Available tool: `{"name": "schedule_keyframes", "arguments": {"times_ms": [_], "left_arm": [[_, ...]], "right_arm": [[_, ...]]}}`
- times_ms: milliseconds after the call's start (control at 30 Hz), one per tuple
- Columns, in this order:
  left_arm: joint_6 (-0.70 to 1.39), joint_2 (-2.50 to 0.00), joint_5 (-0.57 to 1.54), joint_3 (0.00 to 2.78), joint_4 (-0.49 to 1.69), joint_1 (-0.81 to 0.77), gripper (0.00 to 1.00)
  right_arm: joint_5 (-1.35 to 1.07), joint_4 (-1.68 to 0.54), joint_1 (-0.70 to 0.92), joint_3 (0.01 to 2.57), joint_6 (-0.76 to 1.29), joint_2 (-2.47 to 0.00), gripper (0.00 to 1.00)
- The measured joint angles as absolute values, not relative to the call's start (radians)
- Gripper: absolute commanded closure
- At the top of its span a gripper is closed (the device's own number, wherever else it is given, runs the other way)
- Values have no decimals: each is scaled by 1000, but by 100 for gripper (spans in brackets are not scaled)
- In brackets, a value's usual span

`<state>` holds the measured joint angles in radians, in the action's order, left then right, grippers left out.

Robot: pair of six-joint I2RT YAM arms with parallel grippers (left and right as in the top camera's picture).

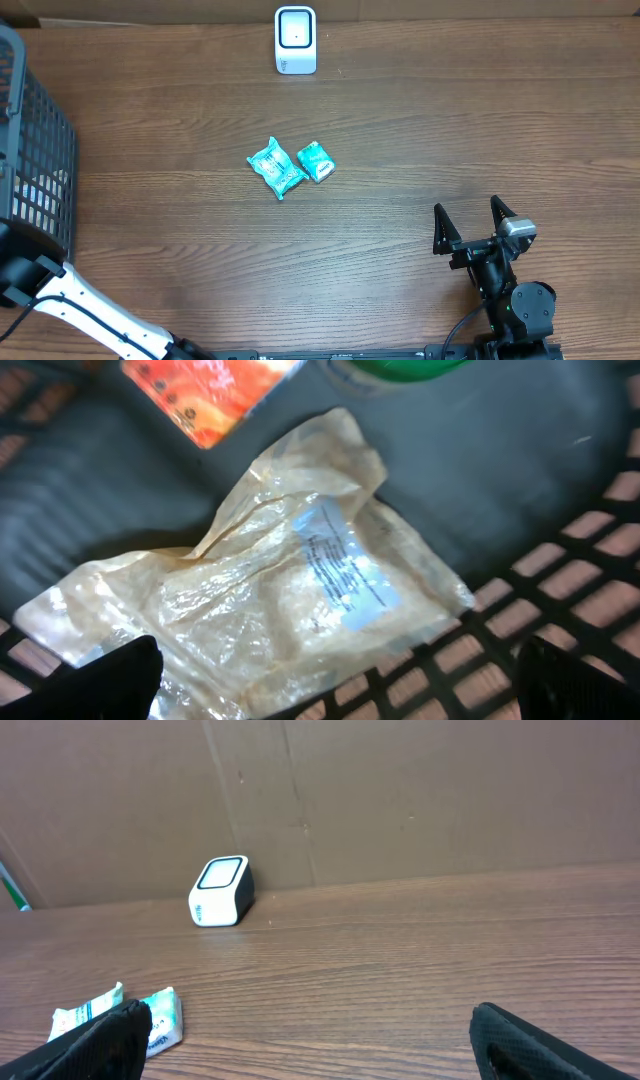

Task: Scan the item barcode
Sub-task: 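Reach the left gripper into the basket and grasp the clear plastic bag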

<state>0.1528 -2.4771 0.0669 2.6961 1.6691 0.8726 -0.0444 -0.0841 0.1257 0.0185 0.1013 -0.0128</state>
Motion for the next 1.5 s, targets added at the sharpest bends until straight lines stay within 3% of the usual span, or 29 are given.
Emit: {"name": "schedule_keyframes", "arguments": {"times_ms": [500,1067,1300,1333,1400,1500], "left_arm": [[135,-2510,25,2577,1633,818,0],[140,-2490,-82,2275,1404,761,1],[150,-2461,-83,2215,1364,759,39],[152,-2461,-85,2215,1364,759,50],[151,-2461,-91,2214,1369,759,61],[153,-2460,-112,2212,1384,754,60]], "right_arm": [[-44,-84,126,19,101,-13,0],[-44,-84,126,19,102,-13,0],[-44,-84,126,19,101,-13,0],[-44,-84,126,19,102,-13,0],[-44,-84,126,19,101,-13,0],[-44,-84,126,19,102,-13,0]]}}
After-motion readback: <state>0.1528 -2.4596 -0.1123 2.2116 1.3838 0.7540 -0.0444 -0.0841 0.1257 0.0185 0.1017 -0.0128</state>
